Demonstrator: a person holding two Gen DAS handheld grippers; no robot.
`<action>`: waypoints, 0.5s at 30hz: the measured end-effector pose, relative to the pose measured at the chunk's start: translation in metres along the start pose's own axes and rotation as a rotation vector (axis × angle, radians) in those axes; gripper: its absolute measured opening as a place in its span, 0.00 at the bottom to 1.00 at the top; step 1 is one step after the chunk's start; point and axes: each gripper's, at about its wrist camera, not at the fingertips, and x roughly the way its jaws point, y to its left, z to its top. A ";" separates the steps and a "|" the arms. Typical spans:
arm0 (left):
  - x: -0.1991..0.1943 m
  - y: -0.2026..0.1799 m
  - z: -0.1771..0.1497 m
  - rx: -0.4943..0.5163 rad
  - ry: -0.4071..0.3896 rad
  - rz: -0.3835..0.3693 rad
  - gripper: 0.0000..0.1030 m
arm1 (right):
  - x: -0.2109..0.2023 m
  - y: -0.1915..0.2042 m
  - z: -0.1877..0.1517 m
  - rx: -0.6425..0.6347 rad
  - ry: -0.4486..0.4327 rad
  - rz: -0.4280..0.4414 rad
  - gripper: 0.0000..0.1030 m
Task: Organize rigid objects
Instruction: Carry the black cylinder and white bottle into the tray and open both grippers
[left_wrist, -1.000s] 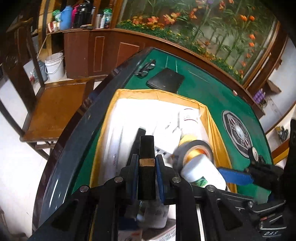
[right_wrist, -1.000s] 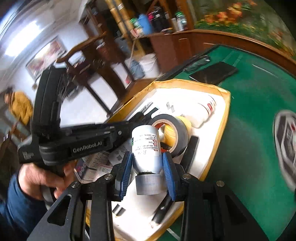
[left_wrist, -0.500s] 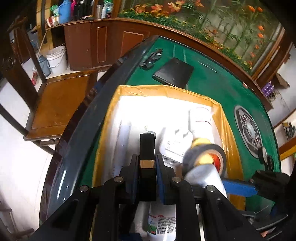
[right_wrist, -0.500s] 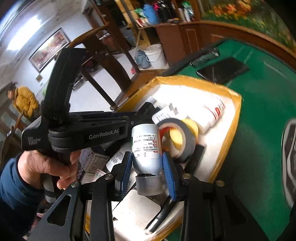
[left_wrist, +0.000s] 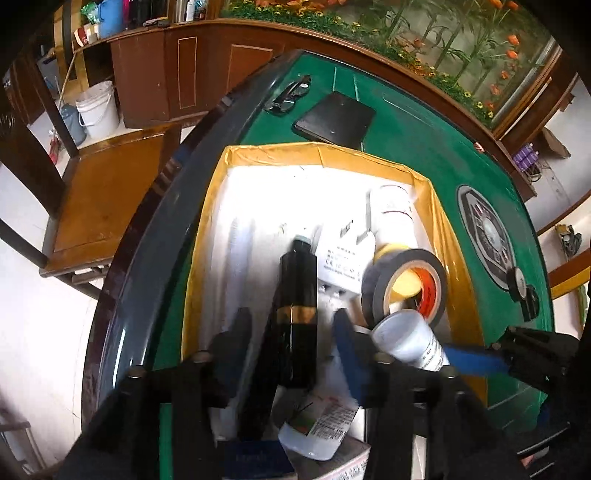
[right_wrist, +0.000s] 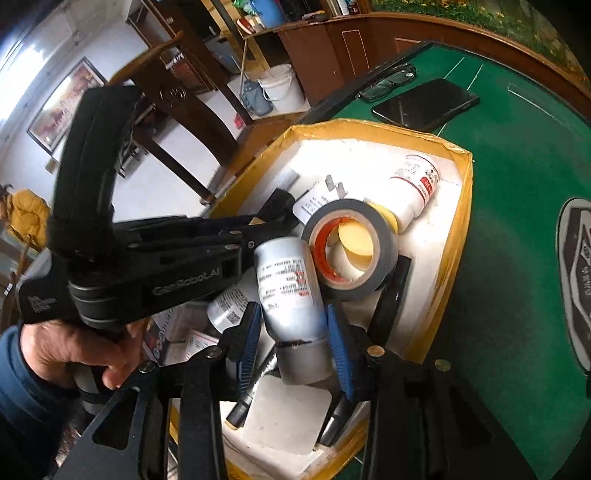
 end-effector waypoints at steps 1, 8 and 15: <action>-0.001 0.000 -0.001 0.003 0.006 -0.009 0.51 | -0.002 0.001 -0.001 -0.001 -0.001 -0.009 0.48; -0.023 -0.008 -0.011 0.053 0.001 -0.047 0.53 | -0.042 0.000 -0.015 0.024 -0.040 -0.029 0.50; -0.067 -0.059 -0.006 0.220 -0.094 -0.088 0.53 | -0.098 -0.043 -0.056 0.187 -0.123 -0.100 0.50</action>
